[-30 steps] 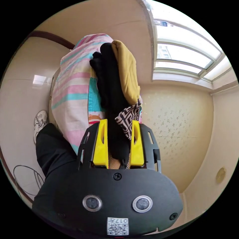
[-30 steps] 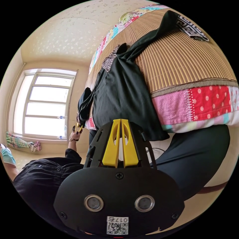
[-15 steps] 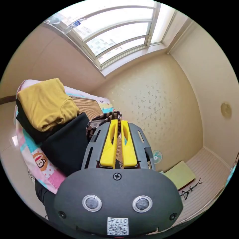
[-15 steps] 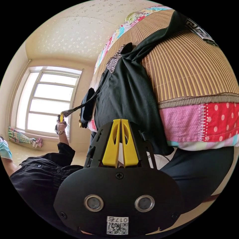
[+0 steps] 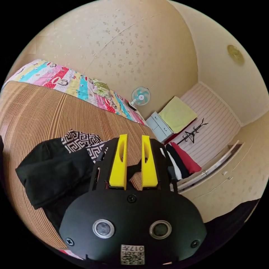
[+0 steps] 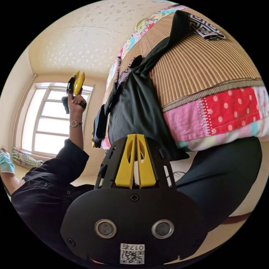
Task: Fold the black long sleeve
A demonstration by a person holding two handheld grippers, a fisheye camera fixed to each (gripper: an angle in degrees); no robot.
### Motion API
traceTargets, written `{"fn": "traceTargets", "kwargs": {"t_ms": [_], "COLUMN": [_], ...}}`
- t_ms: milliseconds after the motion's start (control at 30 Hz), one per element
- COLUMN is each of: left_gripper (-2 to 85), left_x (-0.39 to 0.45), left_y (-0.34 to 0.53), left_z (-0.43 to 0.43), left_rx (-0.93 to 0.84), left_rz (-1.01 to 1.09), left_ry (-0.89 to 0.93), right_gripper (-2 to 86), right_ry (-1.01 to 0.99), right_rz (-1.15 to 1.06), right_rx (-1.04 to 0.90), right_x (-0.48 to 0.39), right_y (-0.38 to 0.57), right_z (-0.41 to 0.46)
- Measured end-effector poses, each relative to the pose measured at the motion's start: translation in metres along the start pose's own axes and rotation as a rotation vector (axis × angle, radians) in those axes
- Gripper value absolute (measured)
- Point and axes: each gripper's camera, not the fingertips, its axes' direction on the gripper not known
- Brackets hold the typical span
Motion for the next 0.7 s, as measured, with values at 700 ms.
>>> {"fn": "traceTargets", "kwargs": {"t_ms": [700], "left_gripper": [-0.8], "left_x": [-0.07], "left_y": [0.191], "left_z": [-0.057], "left_rx": [-0.082], "left_rz": [-0.242], "left_ry": [-0.731], "right_gripper": [0.5], "right_ry": [0.324], "right_rz": [-0.165], "right_rx": [-0.027], "right_x": [-0.06], "right_y": [-0.023], "right_z": [0.153]}}
